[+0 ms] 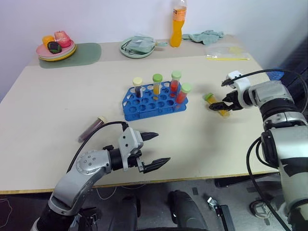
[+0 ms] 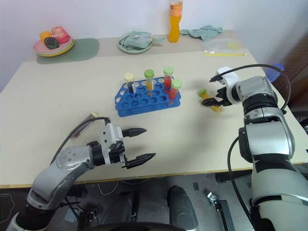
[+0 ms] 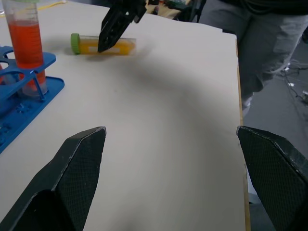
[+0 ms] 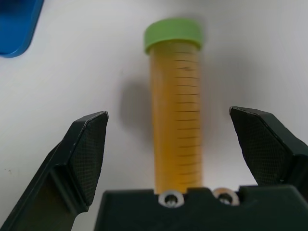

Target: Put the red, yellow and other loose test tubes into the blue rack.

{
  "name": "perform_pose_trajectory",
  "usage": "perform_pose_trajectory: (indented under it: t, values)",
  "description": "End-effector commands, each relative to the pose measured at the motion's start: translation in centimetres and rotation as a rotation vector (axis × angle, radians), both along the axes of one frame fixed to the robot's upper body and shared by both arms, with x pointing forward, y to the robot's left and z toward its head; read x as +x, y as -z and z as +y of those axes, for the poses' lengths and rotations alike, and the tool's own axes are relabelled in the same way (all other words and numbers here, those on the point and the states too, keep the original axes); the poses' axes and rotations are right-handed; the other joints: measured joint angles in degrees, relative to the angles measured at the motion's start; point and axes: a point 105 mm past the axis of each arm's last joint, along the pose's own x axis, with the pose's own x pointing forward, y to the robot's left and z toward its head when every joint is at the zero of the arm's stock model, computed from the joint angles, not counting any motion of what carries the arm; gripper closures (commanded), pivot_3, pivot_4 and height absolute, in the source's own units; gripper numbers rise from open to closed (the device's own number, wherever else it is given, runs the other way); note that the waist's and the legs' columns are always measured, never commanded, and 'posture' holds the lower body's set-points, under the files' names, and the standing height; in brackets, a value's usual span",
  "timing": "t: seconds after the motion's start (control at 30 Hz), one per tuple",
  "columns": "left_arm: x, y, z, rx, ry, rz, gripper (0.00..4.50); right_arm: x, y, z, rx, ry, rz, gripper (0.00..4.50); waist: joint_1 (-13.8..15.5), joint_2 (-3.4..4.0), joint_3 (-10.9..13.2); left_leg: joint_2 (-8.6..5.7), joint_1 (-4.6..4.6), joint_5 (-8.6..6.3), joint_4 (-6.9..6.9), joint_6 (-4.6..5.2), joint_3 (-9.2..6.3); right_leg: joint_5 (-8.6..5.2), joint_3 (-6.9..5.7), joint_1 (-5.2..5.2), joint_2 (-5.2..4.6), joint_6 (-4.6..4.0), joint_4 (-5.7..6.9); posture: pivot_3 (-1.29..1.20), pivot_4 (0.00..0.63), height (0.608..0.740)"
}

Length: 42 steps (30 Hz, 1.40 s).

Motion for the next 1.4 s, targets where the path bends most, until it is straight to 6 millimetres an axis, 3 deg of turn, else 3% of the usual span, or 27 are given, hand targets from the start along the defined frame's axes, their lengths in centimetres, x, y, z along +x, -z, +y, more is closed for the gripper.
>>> perform_pose_trajectory:
  t: [0.03, 0.27, 0.53, 0.7, 0.77, 0.87, 0.93, 1.0, 1.13, 1.23, 1.3, 1.4]
  values:
    - [-0.2, -0.8, -0.3, -0.019, 0.019, -0.024, 0.00, 0.5, -1.4, 0.9, -0.036, -0.054, -0.034, 0.03, 0.00, 0.00, 0.00, 0.00, 0.00, 0.00, 0.00, 0.00, 0.00, 0.00, 0.00, 0.00, 0.00, 0.00, 0.00, 0.00, 0.150, 0.740]
    - [-0.3, -0.9, -0.3, -0.029, 0.011, -0.019, 0.00, 1.1, -1.7, 2.5, -0.095, -0.114, -0.038, 0.03, -0.03, 0.00, 0.00, 0.00, 0.00, 0.00, 0.00, 0.00, 0.00, 0.00, 0.00, 0.00, 0.00, 0.00, 0.00, 0.00, 0.150, 0.740]
    - [-0.4, -0.6, 0.0, -0.039, -0.024, -0.009, 0.00, 0.9, -1.1, 2.5, -0.112, -0.127, -0.012, 3.72, 0.02, 0.00, 0.00, 0.00, 0.00, 0.00, 0.01, 0.00, 0.00, 0.00, 0.00, 0.00, -0.02, 0.00, 0.00, 0.00, 0.150, 0.740]
    - [-0.5, -0.5, 0.1, -0.042, -0.036, -0.008, 0.00, 0.1, -2.8, 2.5, -0.092, -0.259, -0.041, 3.81, 0.08, 0.01, 0.00, -0.01, 0.00, 0.00, 0.01, 0.00, -0.01, 0.00, 0.00, 0.00, -0.01, 0.00, 0.00, 0.00, 0.150, 0.740]
    - [-0.5, -0.5, 0.3, -0.041, -0.045, -0.007, 0.00, -2.2, -4.0, 3.9, -0.059, -0.491, -0.086, 3.81, 0.56, 0.00, -0.01, 0.00, -0.05, 0.00, -0.01, 0.00, -0.07, 0.00, -0.05, 0.00, -0.01, 0.00, -0.04, 0.00, 0.150, 0.740]
    - [-0.5, -0.3, 0.9, -0.032, -0.057, -0.005, 0.00, -8.0, -4.8, 7.0, 0.026, -0.820, -0.215, 3.81, 1.01, 0.01, -0.01, -0.01, -0.13, -0.02, -0.04, 0.01, -0.23, -0.04, -0.16, 0.00, -0.03, 0.06, -0.10, 0.00, 0.150, 0.740]
    - [-0.4, -0.2, 1.2, -0.023, -0.064, -0.006, 0.00, -11.1, -5.5, 9.3, 0.126, -0.939, -0.322, 3.81, 0.89, 0.03, -0.02, 0.01, -0.08, -0.03, -0.04, 0.03, -0.23, -0.05, -0.15, 0.01, 0.01, 0.06, -0.09, 0.00, 0.150, 0.740]
    - [-0.2, 0.0, 1.6, -0.011, -0.074, -0.008, 0.00, -12.3, -6.0, 11.9, 0.240, -0.920, -0.445, 3.81, 0.04, 0.04, -0.02, 0.03, -0.02, -0.02, -0.03, 0.03, -0.23, -0.04, -0.11, 0.03, 0.05, 0.06, 0.02, 0.00, 0.150, 0.740]
    - [2.1, 0.1, 4.4, -0.003, -0.240, -0.024, 0.00, -9.8, -8.3, 17.7, 0.580, -0.646, -0.668, 3.81, -0.77, -0.04, -0.06, 0.05, 0.26, 0.02, 0.10, -0.04, -0.24, 0.06, -0.02, 0.16, 0.19, -0.09, 0.21, 0.00, 0.150, 0.740]
    - [2.9, 0.0, 5.4, -0.021, -0.309, -0.037, 0.00, -8.8, -9.4, 19.0, 0.678, -0.529, -0.717, 3.81, 0.06, -0.04, -0.08, 0.03, 0.35, 0.10, 0.09, -0.11, -0.36, 0.08, -0.05, 0.24, 0.23, -0.15, 0.29, 0.00, 0.150, 0.740]
    - [4.1, -0.4, 7.1, -0.044, -0.436, -0.092, 0.00, -7.6, -10.1, 20.9, 0.775, -0.418, -0.797, 3.81, 0.47, -0.06, -0.10, -0.06, 0.24, 0.10, 0.11, -0.12, -0.42, 0.08, -0.14, 0.23, 0.09, -0.13, 0.25, 0.00, 0.150, 0.740]
    - [4.6, -0.9, 8.0, -0.059, -0.515, -0.139, 0.00, -5.7, -9.5, 22.1, 0.782, -0.278, -0.880, 3.81, 0.26, -0.08, -0.12, -0.05, 0.10, 0.10, 0.02, -0.13, -0.38, 0.09, -0.12, 0.06, 0.06, -0.11, 0.12, 0.00, 0.150, 0.740]
